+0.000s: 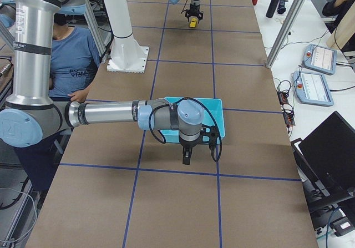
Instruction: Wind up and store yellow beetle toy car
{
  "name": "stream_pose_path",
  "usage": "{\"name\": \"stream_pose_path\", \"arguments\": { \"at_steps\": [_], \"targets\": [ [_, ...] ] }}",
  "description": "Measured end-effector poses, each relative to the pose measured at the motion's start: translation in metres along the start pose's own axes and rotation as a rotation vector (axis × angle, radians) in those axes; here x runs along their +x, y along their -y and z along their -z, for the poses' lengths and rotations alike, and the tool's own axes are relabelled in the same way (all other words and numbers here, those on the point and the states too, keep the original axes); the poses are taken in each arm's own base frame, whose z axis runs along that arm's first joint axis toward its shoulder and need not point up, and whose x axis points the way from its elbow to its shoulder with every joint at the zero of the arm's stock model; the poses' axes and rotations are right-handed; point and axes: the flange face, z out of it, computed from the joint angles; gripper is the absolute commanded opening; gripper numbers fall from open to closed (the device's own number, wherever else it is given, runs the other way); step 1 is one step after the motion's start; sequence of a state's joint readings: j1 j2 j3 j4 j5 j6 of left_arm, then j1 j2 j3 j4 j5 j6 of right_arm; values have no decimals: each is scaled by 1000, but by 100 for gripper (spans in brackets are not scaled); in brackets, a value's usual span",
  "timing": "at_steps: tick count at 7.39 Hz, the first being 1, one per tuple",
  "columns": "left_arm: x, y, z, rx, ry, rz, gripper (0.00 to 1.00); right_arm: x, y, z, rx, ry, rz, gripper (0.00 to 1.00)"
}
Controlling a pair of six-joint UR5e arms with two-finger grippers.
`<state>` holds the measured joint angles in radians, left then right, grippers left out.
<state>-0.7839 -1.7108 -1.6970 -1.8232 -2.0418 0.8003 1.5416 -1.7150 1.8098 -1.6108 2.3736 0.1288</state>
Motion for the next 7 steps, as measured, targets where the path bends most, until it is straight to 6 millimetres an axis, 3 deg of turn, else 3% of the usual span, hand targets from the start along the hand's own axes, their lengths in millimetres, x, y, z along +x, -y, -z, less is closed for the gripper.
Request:
{"name": "stream_pose_path", "arguments": {
  "at_steps": [7],
  "targets": [
    [-1,-2,1,-2,3,3,100,-2,1,3,8,-9,-1,100]
  ]
}}
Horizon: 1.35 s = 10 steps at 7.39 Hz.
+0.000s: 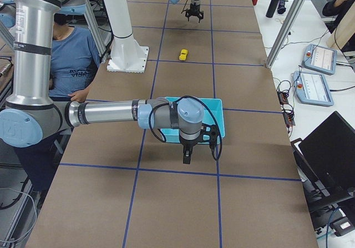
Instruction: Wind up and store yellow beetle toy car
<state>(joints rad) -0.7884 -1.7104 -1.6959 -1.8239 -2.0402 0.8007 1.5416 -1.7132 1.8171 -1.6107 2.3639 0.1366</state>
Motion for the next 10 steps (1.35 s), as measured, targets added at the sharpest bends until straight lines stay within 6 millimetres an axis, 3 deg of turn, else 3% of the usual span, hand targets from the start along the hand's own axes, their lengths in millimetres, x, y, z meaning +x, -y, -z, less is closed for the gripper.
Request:
{"name": "stream_pose_path", "arguments": {
  "at_steps": [4,5,6,8,9,10],
  "targets": [
    [0,0,0,0,1,0,100,-10,6,11,26,-10,36,100],
    [0,0,2,1,2,0,100,-24,10,26,58,-18,66,100],
    [-3,-3,5,0,7,9,100,-51,21,48,89,-19,104,100],
    [-22,-35,29,-11,47,117,100,-148,56,99,117,-24,198,100],
    [-35,-64,50,-22,73,236,100,-206,63,113,126,-33,283,100],
    [-47,-100,73,-35,97,393,100,-271,59,114,133,-36,402,100]
  ]
}}
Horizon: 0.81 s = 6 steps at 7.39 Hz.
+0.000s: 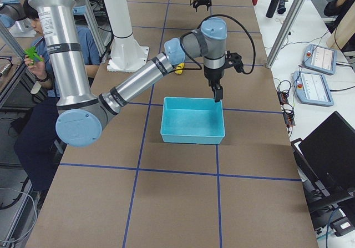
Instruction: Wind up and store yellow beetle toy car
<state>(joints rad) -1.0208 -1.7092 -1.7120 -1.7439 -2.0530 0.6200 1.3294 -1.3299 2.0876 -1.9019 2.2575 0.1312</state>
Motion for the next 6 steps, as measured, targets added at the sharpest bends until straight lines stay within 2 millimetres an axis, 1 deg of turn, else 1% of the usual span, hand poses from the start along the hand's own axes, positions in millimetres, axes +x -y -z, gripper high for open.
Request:
{"name": "stream_pose_path", "arguments": {
  "at_steps": [1,2,3,4,5,6],
  "targets": [
    [-24,-31,20,-9,10,189,100,-62,16,-6,7,10,127,100],
    [-42,-63,39,-13,-4,396,100,-119,26,-16,12,26,247,100],
    [-56,-98,55,-13,-16,566,100,-167,27,-28,29,47,384,100],
    [-68,-140,72,-6,-11,695,100,-208,23,-41,63,76,532,100],
    [-74,-189,86,13,-14,805,100,-245,14,-56,97,110,653,100],
    [-76,-238,96,40,-31,908,100,-281,0,-77,124,137,751,100]
  ]
}}
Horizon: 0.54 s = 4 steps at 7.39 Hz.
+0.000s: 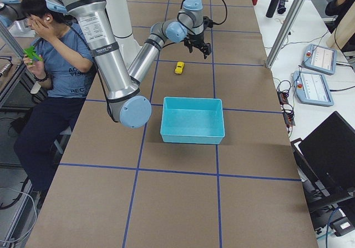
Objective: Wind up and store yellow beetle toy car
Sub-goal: 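Move the right gripper over the car in the table center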
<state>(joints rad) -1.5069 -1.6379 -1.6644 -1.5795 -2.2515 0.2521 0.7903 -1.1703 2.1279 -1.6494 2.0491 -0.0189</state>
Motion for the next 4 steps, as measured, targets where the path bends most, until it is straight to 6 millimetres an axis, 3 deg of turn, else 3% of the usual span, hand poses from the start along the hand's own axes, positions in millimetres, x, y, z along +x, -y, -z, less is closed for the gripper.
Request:
{"name": "stream_pose_path", "arguments": {
  "at_steps": [1,2,4],
  "targets": [
    [-33,-29,7,15,-28,93,100,-35,6,-38,25,27,87,100],
    [-50,-54,7,23,-68,182,100,-71,9,-79,39,70,152,100],
    [-58,-76,1,25,-135,335,100,-124,2,-126,30,137,218,100]
  ]
}}
